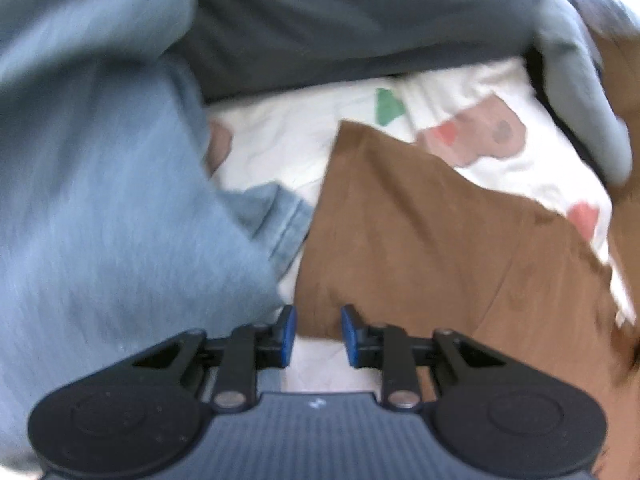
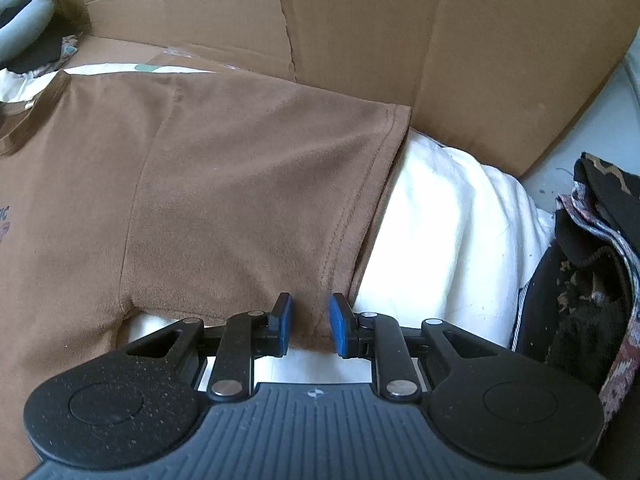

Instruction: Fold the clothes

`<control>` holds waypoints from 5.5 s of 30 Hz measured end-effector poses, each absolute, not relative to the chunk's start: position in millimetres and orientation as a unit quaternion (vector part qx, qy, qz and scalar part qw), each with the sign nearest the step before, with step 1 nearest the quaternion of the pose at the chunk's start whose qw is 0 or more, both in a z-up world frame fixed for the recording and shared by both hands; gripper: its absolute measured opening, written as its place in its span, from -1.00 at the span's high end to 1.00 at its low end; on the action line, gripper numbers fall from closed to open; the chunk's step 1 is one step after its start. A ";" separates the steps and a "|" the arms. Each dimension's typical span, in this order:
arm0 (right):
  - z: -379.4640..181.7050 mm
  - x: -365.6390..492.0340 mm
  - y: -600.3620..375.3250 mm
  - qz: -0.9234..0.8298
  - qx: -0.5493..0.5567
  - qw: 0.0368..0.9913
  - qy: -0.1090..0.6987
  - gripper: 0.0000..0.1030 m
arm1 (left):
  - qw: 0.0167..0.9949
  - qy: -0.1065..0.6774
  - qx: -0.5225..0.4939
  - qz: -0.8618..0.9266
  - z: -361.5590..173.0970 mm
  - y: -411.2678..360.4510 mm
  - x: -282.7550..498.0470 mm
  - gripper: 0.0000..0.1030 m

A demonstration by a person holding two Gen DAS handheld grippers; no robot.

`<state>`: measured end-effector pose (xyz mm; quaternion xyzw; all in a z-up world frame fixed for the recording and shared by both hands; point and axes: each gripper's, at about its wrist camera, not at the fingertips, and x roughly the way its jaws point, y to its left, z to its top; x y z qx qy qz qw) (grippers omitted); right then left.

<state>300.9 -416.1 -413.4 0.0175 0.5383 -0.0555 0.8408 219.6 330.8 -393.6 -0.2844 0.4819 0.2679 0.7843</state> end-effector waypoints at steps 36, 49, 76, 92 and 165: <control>-415.5 296.6 -409.1 -0.074 0.018 0.840 0.538 0.46 | 0.806 0.343 -0.351 0.332 -365.1 331.4 208.4 0.91; -417.0 295.0 -410.2 -0.066 0.014 0.840 0.538 0.46 | 0.802 0.429 -0.242 0.339 -392.9 331.6 217.1 0.92; -417.4 289.7 -409.1 -0.066 0.018 0.845 0.531 0.46 | 0.832 0.472 -0.112 0.271 -358.6 328.1 314.9 0.52; -391.6 292.6 -415.5 -0.070 0.025 0.869 0.490 0.44 | 0.822 0.484 -0.098 0.284 -415.5 332.8 384.8 0.58; -404.6 453.3 -235.5 0.148 0.005 0.893 0.425 -0.08 | 0.903 0.429 0.011 -0.018 -387.1 88.6 408.0 -0.30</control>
